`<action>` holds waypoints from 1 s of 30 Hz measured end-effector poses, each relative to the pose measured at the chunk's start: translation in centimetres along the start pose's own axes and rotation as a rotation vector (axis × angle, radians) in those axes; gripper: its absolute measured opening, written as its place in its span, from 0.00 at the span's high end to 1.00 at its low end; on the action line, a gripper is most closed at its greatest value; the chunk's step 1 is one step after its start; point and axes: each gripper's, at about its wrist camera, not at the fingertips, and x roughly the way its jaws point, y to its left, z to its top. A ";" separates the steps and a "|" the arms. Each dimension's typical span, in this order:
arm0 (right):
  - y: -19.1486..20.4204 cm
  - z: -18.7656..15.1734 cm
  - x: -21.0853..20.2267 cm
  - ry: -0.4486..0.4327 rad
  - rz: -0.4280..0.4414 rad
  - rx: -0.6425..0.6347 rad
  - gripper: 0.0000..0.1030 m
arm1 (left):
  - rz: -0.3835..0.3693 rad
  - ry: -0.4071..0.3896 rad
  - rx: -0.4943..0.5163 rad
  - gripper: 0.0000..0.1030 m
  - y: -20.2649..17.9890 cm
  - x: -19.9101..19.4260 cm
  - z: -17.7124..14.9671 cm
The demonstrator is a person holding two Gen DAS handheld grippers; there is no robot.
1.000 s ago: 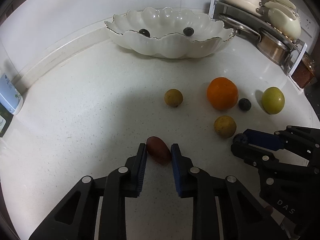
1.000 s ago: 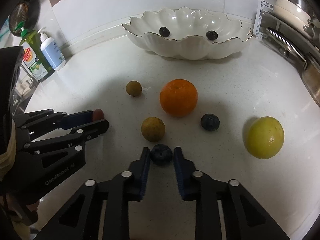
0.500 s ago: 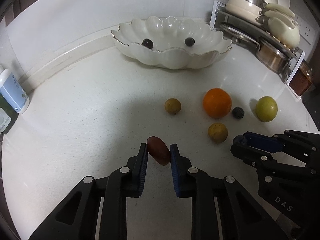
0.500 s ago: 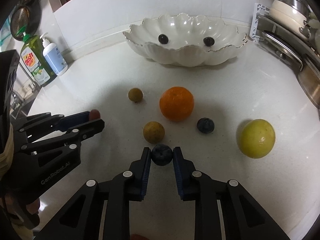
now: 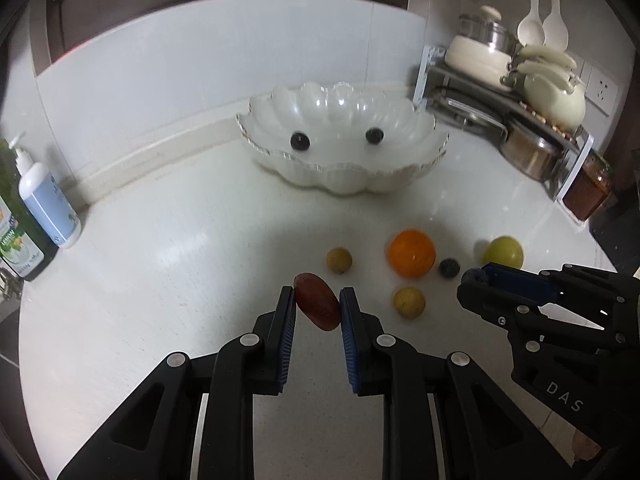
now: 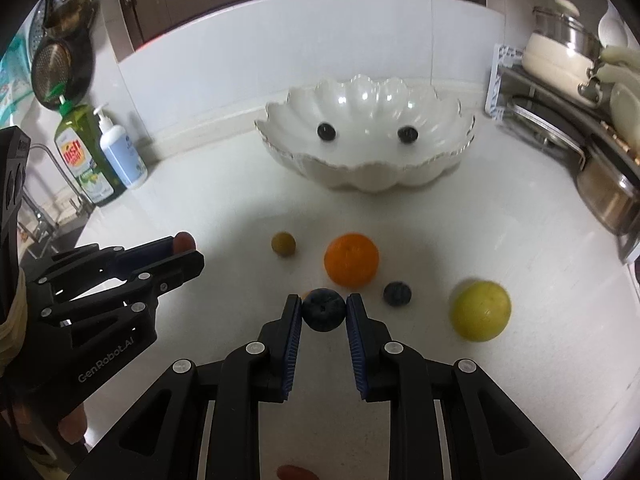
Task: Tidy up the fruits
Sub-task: 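Lift the red oval fruit and the dark blueberry off the counter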
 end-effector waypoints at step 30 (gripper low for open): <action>-0.2 5.4 -6.2 -0.270 -0.072 0.034 0.77 | 0.062 -0.280 0.042 0.78 -0.1 -6.7 6.3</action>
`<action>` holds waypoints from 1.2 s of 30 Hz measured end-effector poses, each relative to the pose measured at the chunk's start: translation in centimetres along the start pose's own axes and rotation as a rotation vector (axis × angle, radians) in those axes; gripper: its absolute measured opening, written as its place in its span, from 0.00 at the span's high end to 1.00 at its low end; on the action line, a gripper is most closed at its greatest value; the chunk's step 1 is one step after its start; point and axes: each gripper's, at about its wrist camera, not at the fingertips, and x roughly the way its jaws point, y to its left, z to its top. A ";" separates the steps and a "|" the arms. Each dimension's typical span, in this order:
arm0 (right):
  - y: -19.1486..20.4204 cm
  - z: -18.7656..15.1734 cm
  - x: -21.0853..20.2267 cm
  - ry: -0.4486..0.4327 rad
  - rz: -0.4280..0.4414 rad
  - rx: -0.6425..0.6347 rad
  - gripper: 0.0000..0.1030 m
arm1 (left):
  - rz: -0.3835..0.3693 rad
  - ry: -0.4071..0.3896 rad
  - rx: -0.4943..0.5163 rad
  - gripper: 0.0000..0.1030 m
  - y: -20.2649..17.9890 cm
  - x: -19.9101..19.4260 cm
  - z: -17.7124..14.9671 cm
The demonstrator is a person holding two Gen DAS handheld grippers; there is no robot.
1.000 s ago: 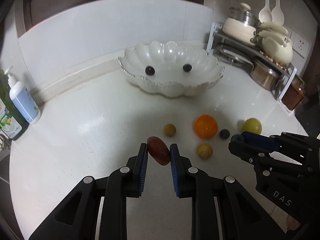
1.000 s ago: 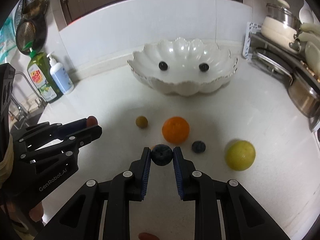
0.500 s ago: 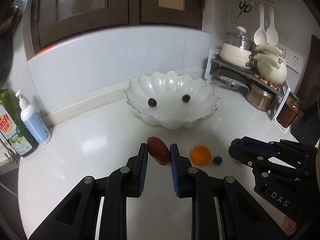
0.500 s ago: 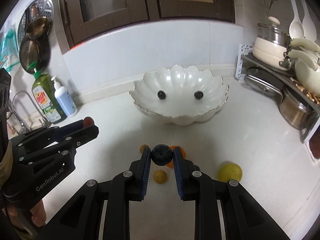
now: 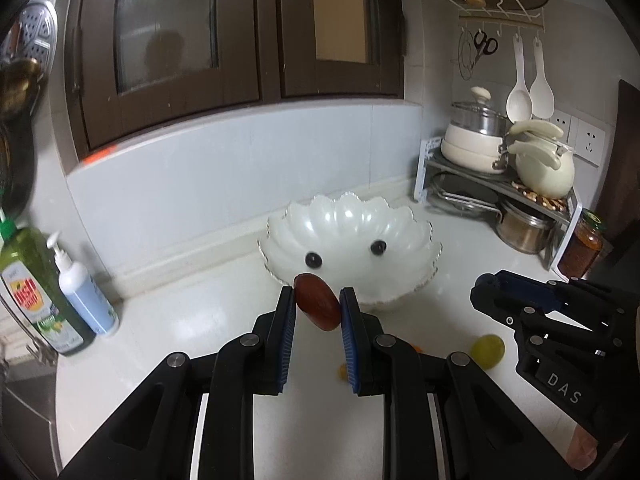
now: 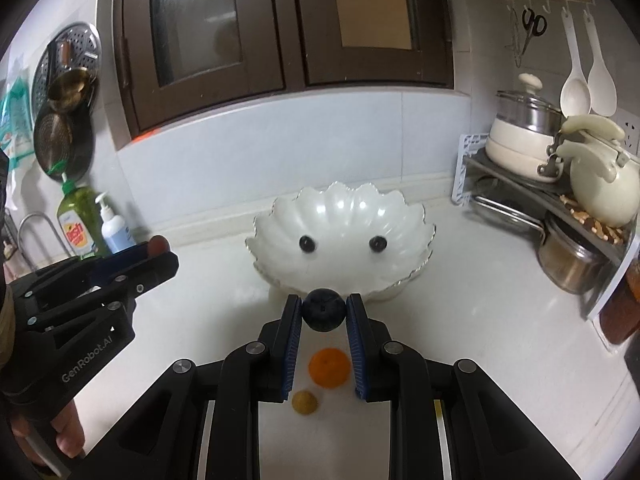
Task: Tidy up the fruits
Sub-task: 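Lift the red oval fruit and the dark blueberry off the counter, then carry the red oval fruit and dark blueberry over the white bowl with both tools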
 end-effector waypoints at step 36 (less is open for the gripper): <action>-2.7 8.9 6.1 0.020 -0.016 -0.009 0.77 | 0.001 0.027 0.029 0.78 -1.7 7.6 8.5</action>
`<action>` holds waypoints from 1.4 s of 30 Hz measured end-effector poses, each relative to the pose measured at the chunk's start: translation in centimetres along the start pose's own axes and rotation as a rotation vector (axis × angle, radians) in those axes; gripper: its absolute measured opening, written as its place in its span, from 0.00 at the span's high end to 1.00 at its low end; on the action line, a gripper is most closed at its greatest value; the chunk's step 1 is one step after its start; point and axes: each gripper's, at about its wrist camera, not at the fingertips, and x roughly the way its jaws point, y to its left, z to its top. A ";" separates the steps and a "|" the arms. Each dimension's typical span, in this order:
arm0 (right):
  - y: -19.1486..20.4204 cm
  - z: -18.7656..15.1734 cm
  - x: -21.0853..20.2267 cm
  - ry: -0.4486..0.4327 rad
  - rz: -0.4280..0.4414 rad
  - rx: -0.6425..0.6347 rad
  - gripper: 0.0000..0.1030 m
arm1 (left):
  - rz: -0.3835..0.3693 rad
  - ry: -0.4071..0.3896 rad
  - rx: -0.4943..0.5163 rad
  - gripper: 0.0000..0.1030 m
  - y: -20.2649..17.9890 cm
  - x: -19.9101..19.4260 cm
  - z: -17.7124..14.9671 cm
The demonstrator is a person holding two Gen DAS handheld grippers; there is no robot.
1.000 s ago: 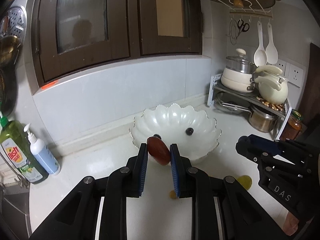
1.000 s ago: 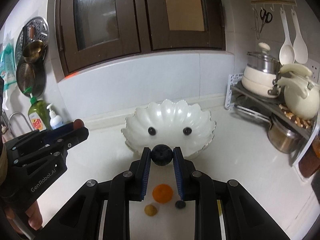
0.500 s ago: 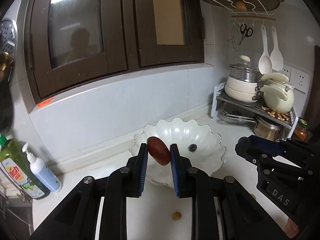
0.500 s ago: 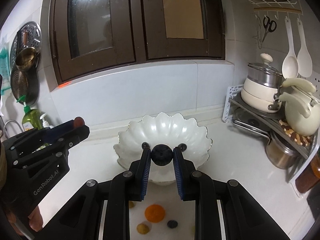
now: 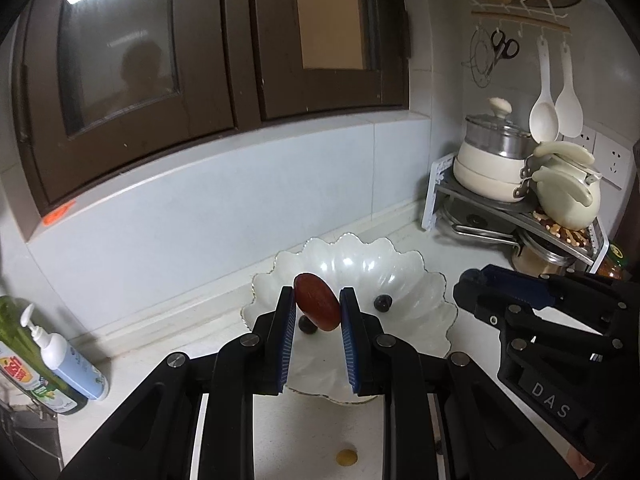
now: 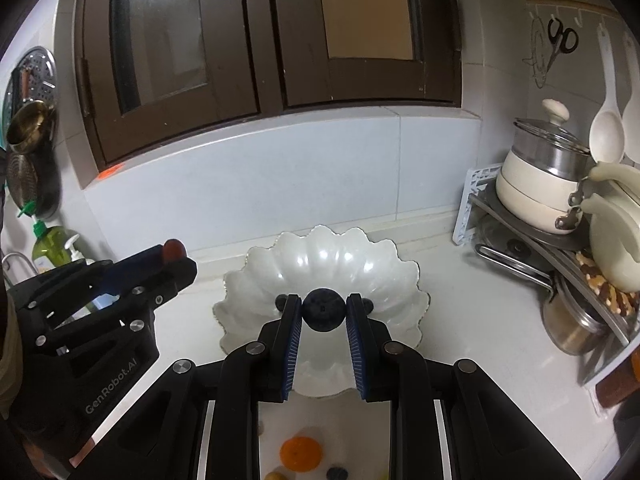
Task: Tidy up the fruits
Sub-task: 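Carry the red oval fruit and dark blueberry over the white bowl with both tools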
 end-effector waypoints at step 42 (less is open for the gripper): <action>-2.9 0.1 15.4 0.405 -0.028 -0.029 0.77 | -0.002 0.419 -0.036 0.78 0.9 16.0 -1.2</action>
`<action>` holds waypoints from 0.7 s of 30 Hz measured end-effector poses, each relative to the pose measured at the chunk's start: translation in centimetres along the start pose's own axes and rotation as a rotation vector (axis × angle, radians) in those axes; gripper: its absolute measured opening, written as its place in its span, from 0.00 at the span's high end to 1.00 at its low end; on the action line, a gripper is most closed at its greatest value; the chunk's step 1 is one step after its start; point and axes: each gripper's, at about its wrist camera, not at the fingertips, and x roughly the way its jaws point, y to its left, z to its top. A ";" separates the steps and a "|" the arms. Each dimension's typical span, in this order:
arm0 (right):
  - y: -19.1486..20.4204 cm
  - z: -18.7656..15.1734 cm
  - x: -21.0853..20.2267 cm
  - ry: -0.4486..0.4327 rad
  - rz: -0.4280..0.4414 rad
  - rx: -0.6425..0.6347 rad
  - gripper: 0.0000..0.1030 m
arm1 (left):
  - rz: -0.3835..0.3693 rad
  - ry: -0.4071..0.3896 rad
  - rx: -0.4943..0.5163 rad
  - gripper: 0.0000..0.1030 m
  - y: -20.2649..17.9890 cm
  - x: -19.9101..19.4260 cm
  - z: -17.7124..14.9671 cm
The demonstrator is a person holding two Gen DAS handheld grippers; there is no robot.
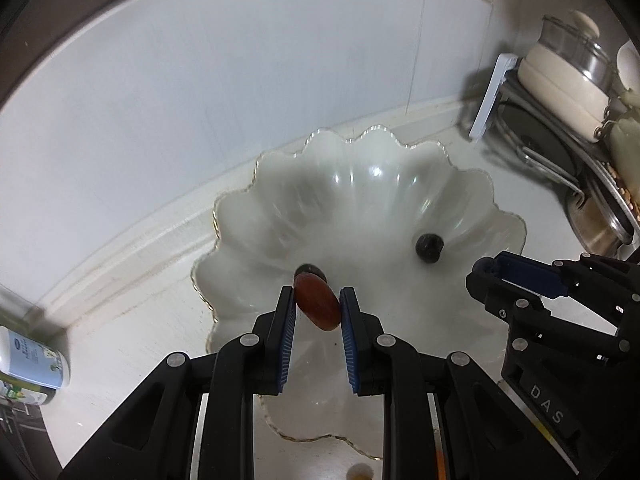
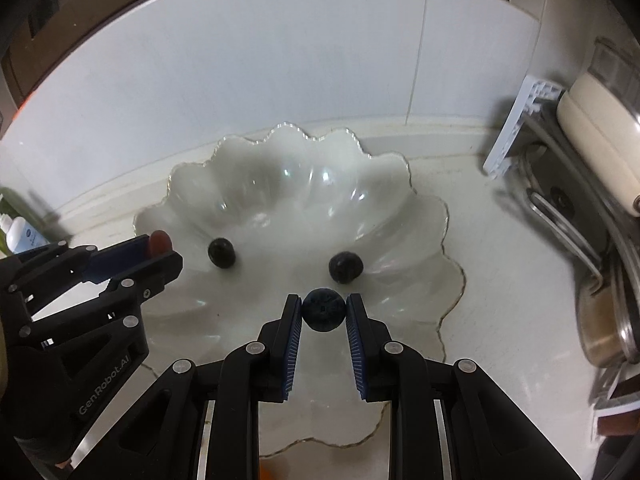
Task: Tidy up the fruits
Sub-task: 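Carry the red oval fruit and dark blueberry over the white bowl with both tools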
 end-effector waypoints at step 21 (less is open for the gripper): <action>-0.4 -0.7 3.6 0.103 0.009 -0.028 0.77 | -0.010 0.123 0.006 0.77 -0.4 4.2 -0.4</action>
